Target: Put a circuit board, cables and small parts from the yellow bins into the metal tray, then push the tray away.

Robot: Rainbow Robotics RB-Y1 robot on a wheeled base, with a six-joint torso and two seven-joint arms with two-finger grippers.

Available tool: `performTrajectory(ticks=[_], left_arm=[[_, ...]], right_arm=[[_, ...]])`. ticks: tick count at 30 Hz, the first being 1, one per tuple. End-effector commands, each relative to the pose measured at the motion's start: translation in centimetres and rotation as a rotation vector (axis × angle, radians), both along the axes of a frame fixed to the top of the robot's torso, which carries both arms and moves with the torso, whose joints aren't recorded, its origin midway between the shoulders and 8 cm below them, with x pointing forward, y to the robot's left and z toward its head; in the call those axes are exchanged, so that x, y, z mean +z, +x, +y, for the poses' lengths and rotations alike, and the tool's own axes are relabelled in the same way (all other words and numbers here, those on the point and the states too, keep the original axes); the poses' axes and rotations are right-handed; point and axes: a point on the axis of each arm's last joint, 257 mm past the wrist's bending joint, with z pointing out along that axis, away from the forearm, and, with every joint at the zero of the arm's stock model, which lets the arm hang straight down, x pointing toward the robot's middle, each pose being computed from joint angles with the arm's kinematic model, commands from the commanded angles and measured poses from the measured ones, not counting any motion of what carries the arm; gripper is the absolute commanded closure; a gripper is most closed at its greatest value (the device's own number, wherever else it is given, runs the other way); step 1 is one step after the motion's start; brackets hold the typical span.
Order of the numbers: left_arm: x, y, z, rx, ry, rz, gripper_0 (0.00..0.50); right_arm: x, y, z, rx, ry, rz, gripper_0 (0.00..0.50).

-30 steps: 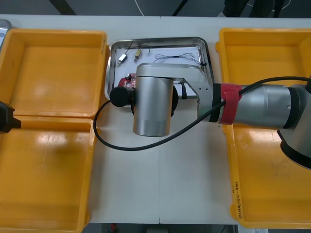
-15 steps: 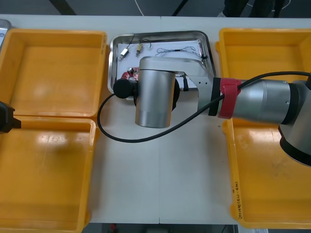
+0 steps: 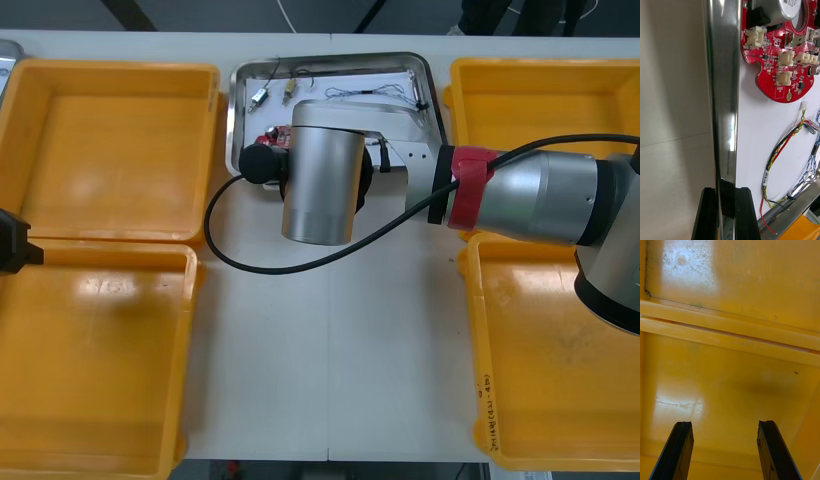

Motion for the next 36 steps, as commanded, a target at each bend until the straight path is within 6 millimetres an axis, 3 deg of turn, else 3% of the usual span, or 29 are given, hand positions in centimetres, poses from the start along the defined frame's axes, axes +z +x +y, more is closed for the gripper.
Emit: performTrajectory(ticks=[1,29,30,31,32,33,34,35,36], left_arm=[[1.2,-0.6,1.9,-0.002,0.067,-0.013,0.000],[1.2,-0.6,1.9,-0.002,0.067,-0.013,0.000],[1.2,-0.6,1.9,-0.002,0.067,-0.013,0.000],[1.2,-0.6,1.9,-0.002,0.067,-0.013,0.000],[1.2,-0.6,1.9,-0.002,0.067,-0.013,0.000],[1.2,-0.6,1.9,-0.002,0.067,-0.013,0.000],[1.2,-0.6,1.9,-0.002,0.067,-0.013,0.000],[1.2,-0.6,1.9,-0.002,0.067,-0.013,0.000],[1.2,-0.6,1.9,-0.002,0.067,-0.013,0.000]], right_arm=[[3.8,1.3,2.4,0.068,-0.026,-0.066,0.500],[4.6,5.1,2.1,0.054,0.025,-0.100,0.485],[4.6,5.1,2.2,0.056,0.024,-0.100,0.402],[4.6,5.1,2.1,0.055,0.023,-0.100,0.358],[4.6,5.1,2.1,0.055,0.022,-0.100,0.209],[4.6,5.1,2.1,0.055,0.022,-0.100,0.209],[4.6,5.1,2.1,0.055,0.023,-0.100,0.090],[4.6,5.1,2.2,0.057,0.023,-0.100,0.090],[4.5,5.1,2.1,0.054,0.021,-0.100,0.005]])
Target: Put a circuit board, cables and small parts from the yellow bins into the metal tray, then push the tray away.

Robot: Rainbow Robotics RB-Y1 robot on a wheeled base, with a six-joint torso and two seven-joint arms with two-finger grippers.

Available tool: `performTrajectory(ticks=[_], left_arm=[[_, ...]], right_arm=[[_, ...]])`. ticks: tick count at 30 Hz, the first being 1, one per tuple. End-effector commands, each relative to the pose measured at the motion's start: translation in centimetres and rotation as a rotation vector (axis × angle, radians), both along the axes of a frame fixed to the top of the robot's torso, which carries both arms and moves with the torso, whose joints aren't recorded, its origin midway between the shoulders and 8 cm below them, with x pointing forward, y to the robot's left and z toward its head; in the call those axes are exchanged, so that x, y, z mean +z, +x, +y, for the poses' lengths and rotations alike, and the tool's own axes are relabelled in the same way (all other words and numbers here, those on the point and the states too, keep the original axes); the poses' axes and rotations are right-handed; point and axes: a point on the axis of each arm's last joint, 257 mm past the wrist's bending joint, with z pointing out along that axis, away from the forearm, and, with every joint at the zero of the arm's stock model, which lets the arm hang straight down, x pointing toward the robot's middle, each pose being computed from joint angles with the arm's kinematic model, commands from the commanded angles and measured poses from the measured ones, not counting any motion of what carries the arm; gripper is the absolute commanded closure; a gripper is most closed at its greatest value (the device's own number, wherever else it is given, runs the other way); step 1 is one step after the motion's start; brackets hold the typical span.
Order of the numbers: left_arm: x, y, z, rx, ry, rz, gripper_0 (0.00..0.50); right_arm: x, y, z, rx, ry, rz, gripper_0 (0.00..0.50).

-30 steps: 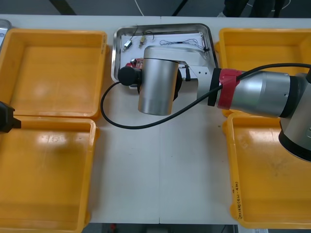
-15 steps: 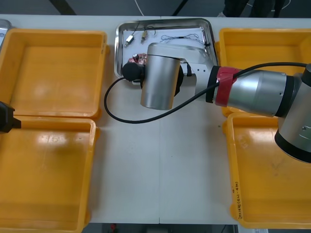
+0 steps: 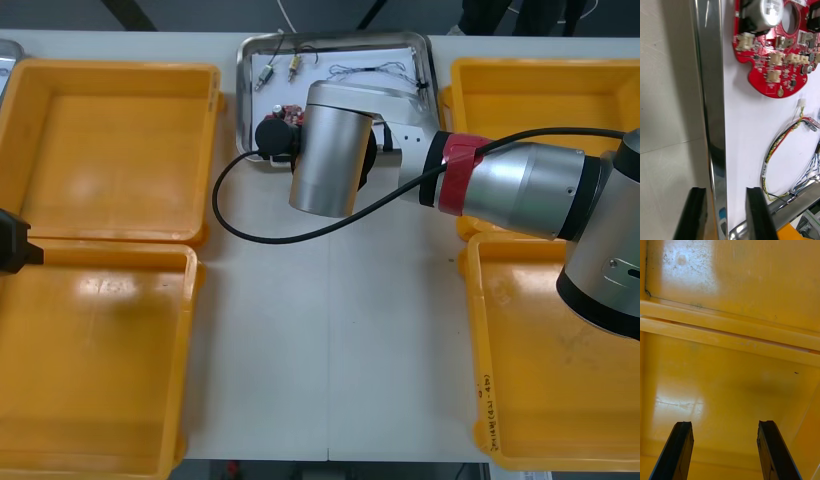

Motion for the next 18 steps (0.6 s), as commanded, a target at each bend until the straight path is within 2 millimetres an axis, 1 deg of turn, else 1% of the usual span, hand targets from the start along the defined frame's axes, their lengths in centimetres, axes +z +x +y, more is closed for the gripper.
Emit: performTrajectory(ticks=[1,6,10,14,18], left_arm=[[1.2,-0.5,1.9,-0.002,0.067,-0.013,0.000],[1.2,-0.5,1.9,-0.002,0.067,-0.013,0.000],[1.2,-0.5,1.9,-0.002,0.067,-0.013,0.000],[1.2,-0.5,1.9,-0.002,0.067,-0.013,0.000],[1.2,-0.5,1.9,-0.002,0.067,-0.013,0.000]], right_arm=[[4.0,0.7,2.7,0.057,0.002,-0.057,0.005],[4.0,0.6,2.6,0.053,0.001,-0.055,0.000],[4.1,0.0,2.6,0.027,0.023,-0.027,0.000],[4.3,-1.6,2.9,-0.008,0.071,0.030,0.000],[4.9,-2.9,2.6,-0.068,0.101,0.047,0.000]])
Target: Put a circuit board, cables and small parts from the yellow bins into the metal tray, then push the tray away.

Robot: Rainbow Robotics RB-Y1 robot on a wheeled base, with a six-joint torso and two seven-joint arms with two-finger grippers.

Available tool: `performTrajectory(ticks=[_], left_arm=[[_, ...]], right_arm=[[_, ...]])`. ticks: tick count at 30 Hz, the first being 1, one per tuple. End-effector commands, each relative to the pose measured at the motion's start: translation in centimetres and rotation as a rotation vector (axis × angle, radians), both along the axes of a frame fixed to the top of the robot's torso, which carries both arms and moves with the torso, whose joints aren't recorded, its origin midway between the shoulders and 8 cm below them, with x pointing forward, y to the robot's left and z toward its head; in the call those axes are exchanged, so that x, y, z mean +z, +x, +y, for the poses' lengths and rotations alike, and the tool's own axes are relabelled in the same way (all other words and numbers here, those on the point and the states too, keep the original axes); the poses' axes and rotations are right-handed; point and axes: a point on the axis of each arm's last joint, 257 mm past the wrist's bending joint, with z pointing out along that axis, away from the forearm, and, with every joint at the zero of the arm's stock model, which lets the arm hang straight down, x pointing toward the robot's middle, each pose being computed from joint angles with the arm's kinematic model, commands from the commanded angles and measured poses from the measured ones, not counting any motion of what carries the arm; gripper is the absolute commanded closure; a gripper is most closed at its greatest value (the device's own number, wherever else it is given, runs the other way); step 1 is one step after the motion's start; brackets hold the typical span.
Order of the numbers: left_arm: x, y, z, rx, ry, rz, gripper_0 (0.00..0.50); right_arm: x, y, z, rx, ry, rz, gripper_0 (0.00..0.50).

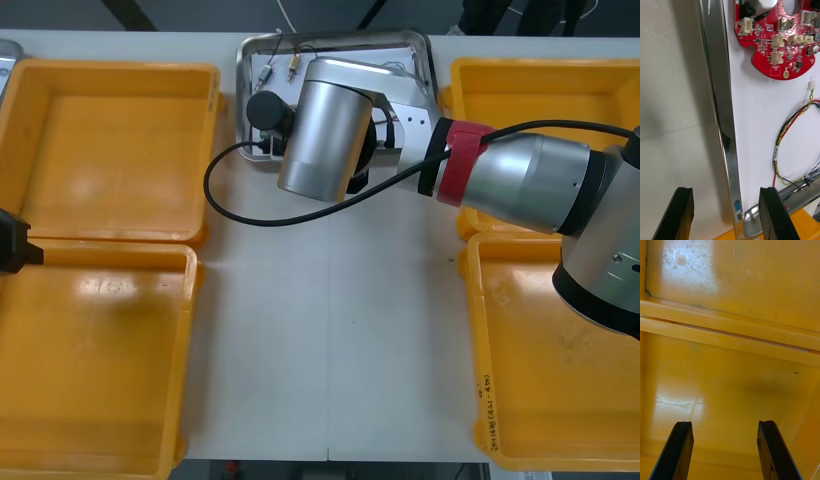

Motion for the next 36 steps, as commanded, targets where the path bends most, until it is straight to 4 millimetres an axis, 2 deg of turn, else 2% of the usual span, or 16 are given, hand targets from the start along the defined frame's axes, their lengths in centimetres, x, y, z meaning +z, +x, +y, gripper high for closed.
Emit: performTrajectory(ticks=[1,6,7,11,16,20,27,32,36], left_arm=[[1.2,-0.5,1.9,-0.002,0.067,-0.013,0.000],[1.2,-0.5,1.9,-0.002,0.067,-0.013,0.000],[1.2,-0.5,1.9,-0.002,0.067,-0.013,0.000],[1.2,-0.5,1.9,-0.002,0.067,-0.013,0.000],[1.2,-0.5,1.9,-0.002,0.067,-0.013,0.000],[1.2,-0.5,1.9,-0.002,0.067,-0.013,0.000],[1.2,-0.5,1.9,-0.002,0.067,-0.013,0.000],[1.2,-0.5,1.9,-0.002,0.067,-0.013,0.000],[1.2,-0.5,1.9,-0.002,0.067,-0.013,0.000]], right_arm=[[4.2,-1.6,3.2,-0.010,0.084,-0.019,0.000],[4.4,-3.8,3.0,-0.103,0.164,0.038,0.000],[4.3,-4.9,2.6,-0.149,0.192,0.059,0.000],[4.2,-7.4,2.1,-0.238,0.271,0.098,0.000],[4.8,-10.9,0.5,-0.372,0.404,0.163,0.000],[5.5,-11.8,0.8,-0.397,0.552,0.179,0.000],[7.2,-12.7,0.0,-0.457,0.731,0.140,0.000],[7.0,-13.9,-2.2,-0.517,0.837,0.157,0.000],[7.0,-14.7,-5.0,-0.581,0.937,0.185,0.000]])
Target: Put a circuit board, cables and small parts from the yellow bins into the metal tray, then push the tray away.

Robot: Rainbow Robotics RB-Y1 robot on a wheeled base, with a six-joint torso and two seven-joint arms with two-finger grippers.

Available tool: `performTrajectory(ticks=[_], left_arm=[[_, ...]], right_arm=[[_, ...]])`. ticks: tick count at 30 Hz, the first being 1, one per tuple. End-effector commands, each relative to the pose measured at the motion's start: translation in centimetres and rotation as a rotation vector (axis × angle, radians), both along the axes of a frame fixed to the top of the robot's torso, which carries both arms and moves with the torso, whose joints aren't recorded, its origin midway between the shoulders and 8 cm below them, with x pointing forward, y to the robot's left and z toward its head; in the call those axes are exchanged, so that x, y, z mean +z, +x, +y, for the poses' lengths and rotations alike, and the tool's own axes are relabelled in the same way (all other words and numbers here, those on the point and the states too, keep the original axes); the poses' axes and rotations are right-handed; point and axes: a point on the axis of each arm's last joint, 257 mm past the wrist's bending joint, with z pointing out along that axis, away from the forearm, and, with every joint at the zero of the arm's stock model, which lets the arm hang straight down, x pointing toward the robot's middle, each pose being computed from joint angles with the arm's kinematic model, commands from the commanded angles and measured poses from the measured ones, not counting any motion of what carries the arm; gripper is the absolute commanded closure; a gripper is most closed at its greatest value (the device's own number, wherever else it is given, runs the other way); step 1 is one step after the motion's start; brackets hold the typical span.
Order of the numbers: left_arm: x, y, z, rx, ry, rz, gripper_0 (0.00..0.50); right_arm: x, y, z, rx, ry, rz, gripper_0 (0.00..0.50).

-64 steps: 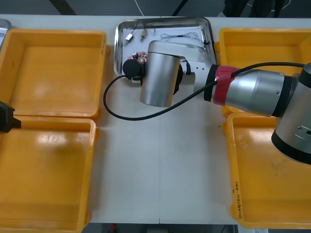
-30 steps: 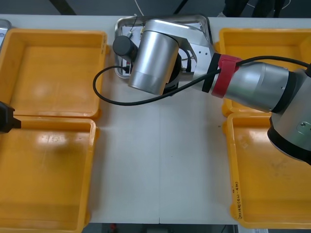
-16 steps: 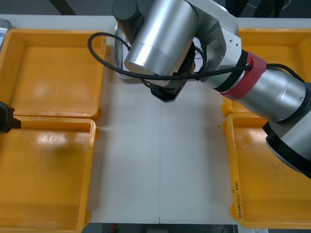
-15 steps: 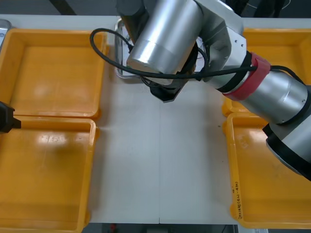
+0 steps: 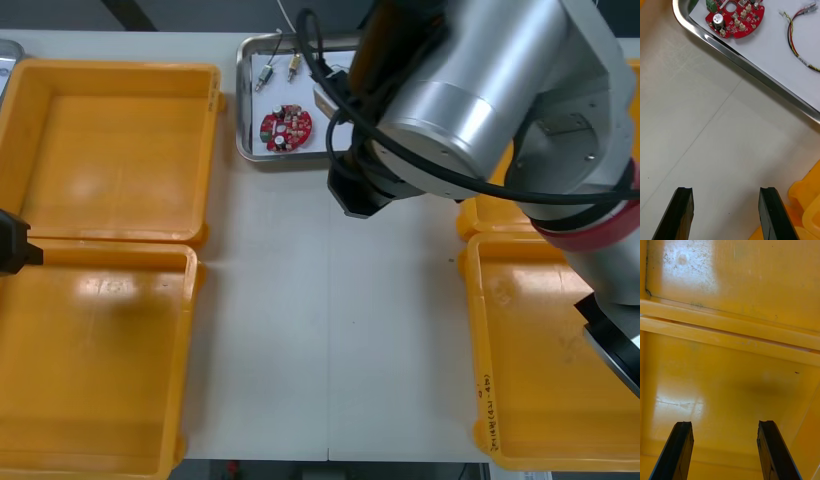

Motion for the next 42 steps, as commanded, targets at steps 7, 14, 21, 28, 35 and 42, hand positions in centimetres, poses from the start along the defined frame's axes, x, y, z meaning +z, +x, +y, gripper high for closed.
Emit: performTrajectory(ticks=[7,14,21,28,35,42], left_arm=[[1.2,-0.5,1.9,-0.003,0.067,-0.014,0.000],[1.2,-0.5,1.9,-0.003,0.067,-0.014,0.000],[1.2,-0.5,1.9,-0.003,0.067,-0.014,0.000],[1.2,-0.5,1.9,-0.003,0.067,-0.014,0.000],[1.2,-0.5,1.9,-0.003,0.067,-0.014,0.000],[1.2,-0.5,1.9,-0.003,0.067,-0.014,0.000]], right_arm=[[3.6,0.4,-7.9,-0.206,0.274,-0.031,0.000],[4.2,-0.7,-13.9,-0.310,0.342,-0.090,0.000],[4.4,-2.2,-18.9,-0.394,0.362,-0.138,0.000],[3.0,-4.1,-25.1,-0.520,0.370,-0.142,0.000],[0.4,-6.0,-31.1,-0.598,0.241,-0.128,0.000],[-3.0,-8.0,-34.0,-0.654,0.209,-0.040,0.000]])
